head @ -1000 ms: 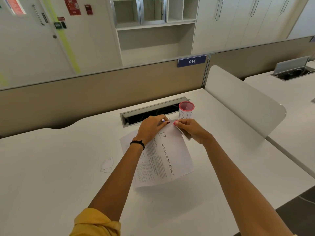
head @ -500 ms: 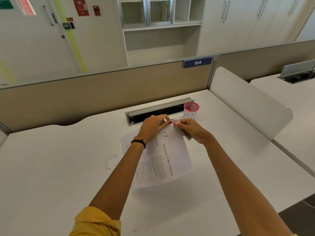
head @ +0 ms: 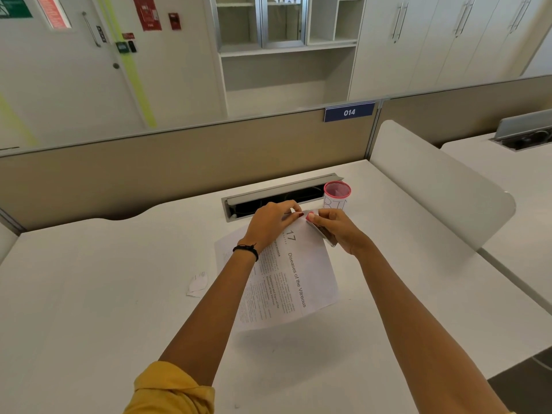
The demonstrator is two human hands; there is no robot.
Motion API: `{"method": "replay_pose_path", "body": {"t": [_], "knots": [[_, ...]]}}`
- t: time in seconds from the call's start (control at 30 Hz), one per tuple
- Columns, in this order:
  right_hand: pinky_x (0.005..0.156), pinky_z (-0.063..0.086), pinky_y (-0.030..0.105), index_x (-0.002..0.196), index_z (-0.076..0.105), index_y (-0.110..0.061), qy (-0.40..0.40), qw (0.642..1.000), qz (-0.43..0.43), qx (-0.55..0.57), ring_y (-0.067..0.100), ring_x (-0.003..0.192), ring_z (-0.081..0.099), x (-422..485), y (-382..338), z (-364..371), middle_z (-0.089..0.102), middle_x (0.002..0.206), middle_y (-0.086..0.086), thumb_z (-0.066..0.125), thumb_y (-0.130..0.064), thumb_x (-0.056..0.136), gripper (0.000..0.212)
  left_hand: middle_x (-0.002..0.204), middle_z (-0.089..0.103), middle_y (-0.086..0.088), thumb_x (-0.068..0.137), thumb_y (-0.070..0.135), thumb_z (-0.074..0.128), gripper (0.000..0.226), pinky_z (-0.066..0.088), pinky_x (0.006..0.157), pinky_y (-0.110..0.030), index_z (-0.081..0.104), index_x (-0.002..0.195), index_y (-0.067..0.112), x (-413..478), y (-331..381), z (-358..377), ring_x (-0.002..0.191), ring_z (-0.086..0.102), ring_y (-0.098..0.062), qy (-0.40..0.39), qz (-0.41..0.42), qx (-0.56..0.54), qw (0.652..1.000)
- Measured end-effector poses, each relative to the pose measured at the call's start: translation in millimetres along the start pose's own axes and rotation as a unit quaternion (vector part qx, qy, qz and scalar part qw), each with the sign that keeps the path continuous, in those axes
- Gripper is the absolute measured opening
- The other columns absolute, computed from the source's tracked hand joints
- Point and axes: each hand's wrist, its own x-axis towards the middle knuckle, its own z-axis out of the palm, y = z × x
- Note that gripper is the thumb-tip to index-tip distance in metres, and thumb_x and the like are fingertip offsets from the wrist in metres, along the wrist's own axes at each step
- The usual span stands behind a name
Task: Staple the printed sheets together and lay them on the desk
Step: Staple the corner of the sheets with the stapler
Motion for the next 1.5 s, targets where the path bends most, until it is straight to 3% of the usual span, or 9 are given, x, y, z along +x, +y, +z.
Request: {"method": "replay_pose_path", "body": {"t": [0.23,0.4,0.6,0.8,0.93,1.03,1.17,1.43,1.5], "knots": [[0.069,0.054,0.023,0.088,0.065,-0.015,0.012,0.999,-0.007,0.029,0.022,0.085,0.066,-4.0,5.6,-4.2,0.067,0.093,0.007,0.053,-0.028,0.091,0.018,0.099,0.070,-0.011,0.092,0.031,0.050,0.023,0.045,0.069,-0.022,0.062,0.105,0.015,1.7,4.8,9.8,0.080,0.064,-0.022,-0.006,-0.006,0.000,1.000],[0.049,0.044,0.010,0.088,0.064,-0.014,-0.004,1.000,0.016,0.004,0.005,0.057,0.060,-6.9,14.7,-8.0,0.062,0.076,-0.001,0.049,-0.029,0.094,0.021,0.103,0.069,-0.006,0.086,0.039,0.057,0.031,0.042,0.069,-0.021,0.063,0.109,0.019,4.4,4.0,14.8,0.078,0.056,-0.013,-0.045,-0.013,-0.002,0.999],[0.075,0.054,0.025,0.106,0.066,-0.004,0.003,0.999,0.046,0.020,0.018,0.081,0.063,-8.0,53.0,-21.7,0.067,0.095,0.010,0.051,-0.026,0.094,0.029,0.103,0.066,-0.006,0.081,0.035,0.066,0.028,0.041,0.075,-0.025,0.064,0.100,0.015,9.1,-4.5,24.1,0.088,0.056,-0.017,-0.112,-0.050,0.010,0.992],[0.059,0.054,0.023,0.092,0.068,0.005,0.211,0.963,0.149,0.073,0.020,0.066,0.063,-26.2,125.1,-46.2,0.063,0.079,0.016,0.065,-0.026,0.086,0.032,0.110,0.066,-0.009,0.085,0.028,0.063,0.024,0.047,0.073,-0.027,0.063,0.104,0.014,17.5,-10.5,21.4,0.085,0.060,-0.022,-0.088,-0.071,0.000,0.994],[0.043,0.043,0.017,0.076,0.062,0.014,0.291,0.933,0.213,-0.019,0.014,0.048,0.056,-45.7,157.5,-67.9,0.054,0.064,0.013,0.071,-0.017,0.080,0.032,0.111,0.066,-0.009,0.086,0.025,0.061,0.025,0.042,0.078,-0.027,0.064,0.108,0.013,23.2,-11.8,20.0,0.093,0.059,-0.023,-0.076,-0.071,0.010,0.994],[0.048,0.025,0.024,0.052,0.044,-0.006,0.315,0.916,0.220,-0.118,0.021,0.057,0.041,-52.8,168.7,-82.6,0.039,0.051,0.002,0.073,-0.013,0.077,0.039,0.111,0.066,-0.009,0.087,0.021,0.059,0.023,0.043,0.080,-0.027,0.065,0.108,0.015,28.4,-12.5,21.8,0.097,0.059,-0.023,-0.067,-0.067,0.012,0.995],[0.051,0.027,0.015,0.078,0.059,0.000,0.348,0.895,0.237,-0.147,0.022,0.075,0.048,-59.5,180.5,-96.7,0.054,0.074,0.009,0.075,-0.012,0.075,0.020,0.110,0.067,-0.006,0.089,0.018,0.057,0.021,0.041,0.081,-0.024,0.066,0.108,0.017,34.3,-9.3,26.2,0.099,0.060,-0.022,-0.044,-0.058,0.003,0.997],[0.068,0.043,0.031,0.075,0.058,-0.005,0.348,0.870,0.303,-0.174,0.031,0.084,0.061,-63.6,196.9,-110.3,0.060,0.079,0.013,0.073,-0.023,0.075,0.023,0.100,0.071,-0.005,0.090,0.016,0.056,0.020,0.046,0.078,-0.023,0.065,0.107,0.015,38.3,5.9,23.7,0.088,0.065,-0.020,0.021,0.027,0.021,0.999],[0.078,0.046,0.034,0.084,0.060,-0.007,0.347,0.859,0.322,-0.196,0.035,0.097,0.059,-64.3,192.3,-109.1,0.060,0.096,0.017,0.073,-0.024,0.075,0.023,0.099,0.072,-0.003,0.091,0.016,0.055,0.019,0.049,0.078,-0.024,0.066,0.107,0.015,36.1,7.2,21.7,0.087,0.066,-0.018,0.050,0.064,0.038,0.996]]}}
